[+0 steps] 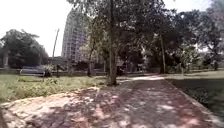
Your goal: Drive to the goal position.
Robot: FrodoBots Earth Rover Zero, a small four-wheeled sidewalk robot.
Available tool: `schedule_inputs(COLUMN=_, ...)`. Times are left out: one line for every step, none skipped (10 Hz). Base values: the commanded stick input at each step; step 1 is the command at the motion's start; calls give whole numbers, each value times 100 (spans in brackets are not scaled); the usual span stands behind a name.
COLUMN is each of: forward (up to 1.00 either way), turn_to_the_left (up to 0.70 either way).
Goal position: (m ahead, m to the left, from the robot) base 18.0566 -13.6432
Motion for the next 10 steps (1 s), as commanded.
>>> schedule_inputs(forward=70, turn_to_the_left=0)
schedule_inputs(forward=70, turn_to_the_left=0)
schedule_inputs(forward=70, turn_to_the_left=0)
schedule_inputs(forward=70, turn_to_the_left=0)
schedule_inputs(forward=70, turn_to_the_left=-28)
schedule_inputs(forward=70, turn_to_the_left=-35)
schedule_inputs(forward=70, turn_to_the_left=-35)
schedule_inputs(forward=70, turn_to_the_left=-35)
schedule_inputs(forward=70, turn_to_the_left=-35)
schedule_inputs(forward=70, turn_to_the_left=-35)
